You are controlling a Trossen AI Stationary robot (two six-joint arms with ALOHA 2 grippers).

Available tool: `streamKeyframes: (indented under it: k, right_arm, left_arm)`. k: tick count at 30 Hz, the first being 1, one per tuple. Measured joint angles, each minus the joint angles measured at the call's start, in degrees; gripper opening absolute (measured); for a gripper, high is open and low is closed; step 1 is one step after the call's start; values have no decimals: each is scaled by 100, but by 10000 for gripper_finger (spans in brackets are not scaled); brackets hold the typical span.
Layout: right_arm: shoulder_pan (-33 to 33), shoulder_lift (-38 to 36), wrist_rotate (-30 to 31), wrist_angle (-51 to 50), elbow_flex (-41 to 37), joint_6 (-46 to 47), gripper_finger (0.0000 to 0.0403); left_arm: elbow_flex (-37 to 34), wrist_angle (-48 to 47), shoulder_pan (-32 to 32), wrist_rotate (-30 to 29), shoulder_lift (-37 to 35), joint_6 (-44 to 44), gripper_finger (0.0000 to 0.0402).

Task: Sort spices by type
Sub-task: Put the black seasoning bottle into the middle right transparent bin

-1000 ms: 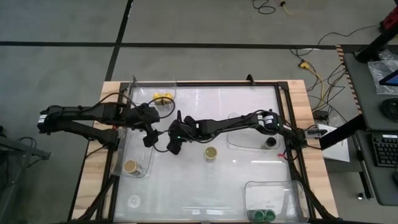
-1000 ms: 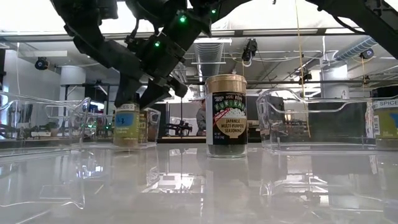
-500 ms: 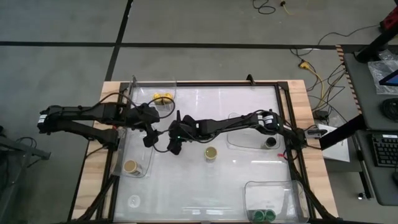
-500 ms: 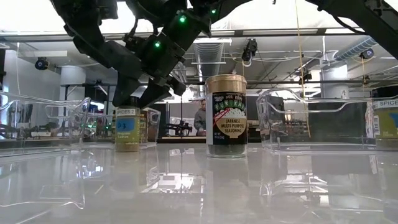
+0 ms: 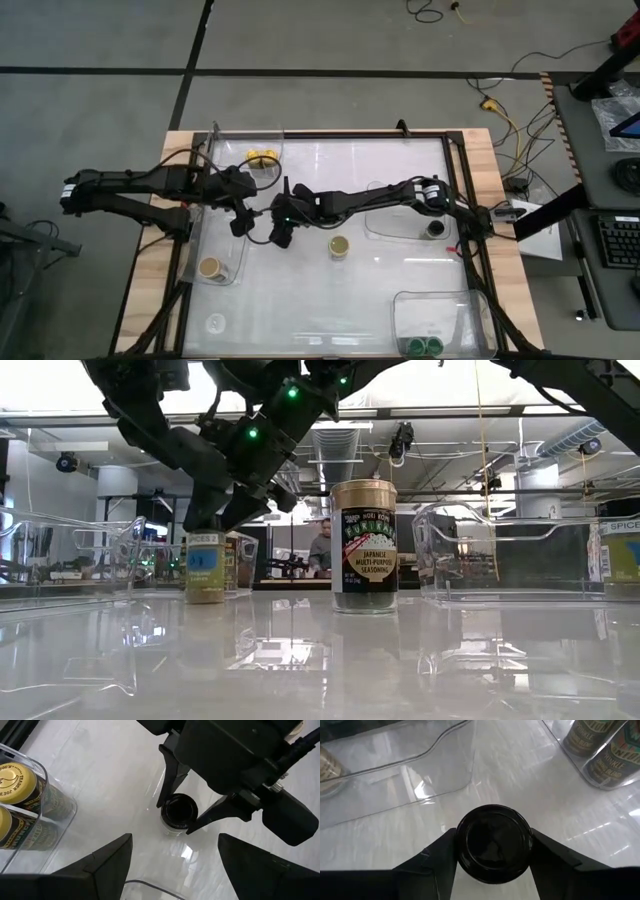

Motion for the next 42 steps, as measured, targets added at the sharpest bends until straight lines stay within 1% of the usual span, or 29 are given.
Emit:
streamKeyframes:
  k: [3,6,12,14,17,19,22,30,34,36,38,42]
  right_arm:
    - [0,-66,-4,-290,92,-40,196]
    - [2,-308,-4,-859,258,-228,196]
    - [96,-1172,37,-2037,194,-361,198]
    - [165,-1504,100,-2227,61,-355,197]
    - [291,-2157,258,-2258,-260,-335,197]
    - [392,-2619,408,-2245,-592,-309,199]
    - [552,-3304,626,-2267,-1328,-145,199]
    - [906,-5312,807,-2279,-3608,923,199]
    - [1121,-6266,848,-2293,-4472,1289,201]
    - [1211,-6702,866,-2313,-4850,1396,198]
    - [1277,-7069,874,-2387,-5208,1478,197]
    - [1307,-7642,875,-2799,-5823,1792,202]
  left_arm:
    - [2,-2,0,0,-8,1,278]
    - [2,0,0,1,-28,2,278]
    - [-1,13,0,3,-38,113,278]
    - [0,89,0,18,-48,111,278]
    - [96,156,0,228,-59,68,278]
    - [186,245,0,289,-61,49,278]
    - [313,344,0,324,-57,0,278]
    - [369,489,7,302,110,-236,278]
    - [369,570,7,212,376,-206,278]
    - [367,618,7,199,546,-2,278]
    - [367,681,7,199,735,168,278]
    - [377,893,7,199,1151,46,278]
